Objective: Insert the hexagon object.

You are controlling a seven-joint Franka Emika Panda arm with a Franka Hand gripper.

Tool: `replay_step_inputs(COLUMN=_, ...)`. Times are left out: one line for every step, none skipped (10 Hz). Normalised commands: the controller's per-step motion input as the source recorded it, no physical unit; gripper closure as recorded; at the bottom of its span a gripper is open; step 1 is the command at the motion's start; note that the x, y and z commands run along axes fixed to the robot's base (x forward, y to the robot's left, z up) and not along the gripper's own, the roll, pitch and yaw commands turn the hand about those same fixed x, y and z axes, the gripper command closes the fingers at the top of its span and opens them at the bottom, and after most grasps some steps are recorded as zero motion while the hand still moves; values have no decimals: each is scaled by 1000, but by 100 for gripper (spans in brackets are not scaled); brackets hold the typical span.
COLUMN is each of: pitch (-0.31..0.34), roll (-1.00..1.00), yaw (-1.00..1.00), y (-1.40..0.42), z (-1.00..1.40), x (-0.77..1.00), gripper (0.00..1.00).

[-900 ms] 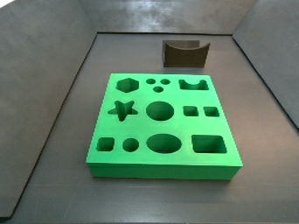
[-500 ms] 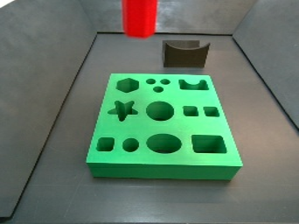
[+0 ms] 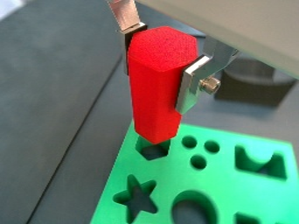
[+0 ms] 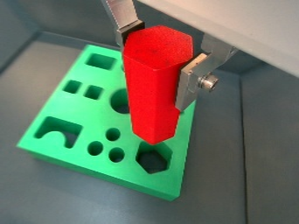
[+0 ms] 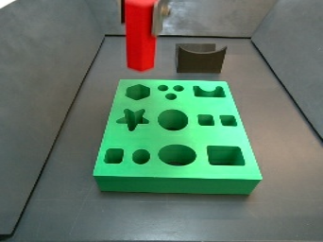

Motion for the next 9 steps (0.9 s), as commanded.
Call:
replay_step_inputs(pitch=0, roll=-160, yaw=-706, y=120, z=-731, x=-6, gripper=100)
replay_step_inputs(pitch=0, roll=-157, yaw=-429, y=251, z=-626, x=0, gripper=100)
replay_step_inputs(pitch=-20, roll=-120, yaw=-197, y=229, z=-526, x=0, gripper=100)
replay_step_inputs(pitch=-7, roll=-106, yaw=-114, y=220, z=-440, x=0, gripper=100)
replay_step_inputs(pitch=0, roll=-91, yaw=-146, y=151, z=-343, x=0, gripper=100)
replay_step_inputs(pitch=-1, roll=-100, yaw=-134, y=0, z=-263, x=-51, gripper=100)
replay_step_inputs(pitch=0, roll=-153, yaw=-111, y=0, z=-309, x=0, gripper=100)
replay_step_inputs(pitch=-7, roll=-89, yaw=-63, y=-100, z=-334, x=-6, gripper=100)
replay_step_inputs(pitch=0, roll=-41, yaw=-6, y=-183, z=-186, x=-17, gripper=100)
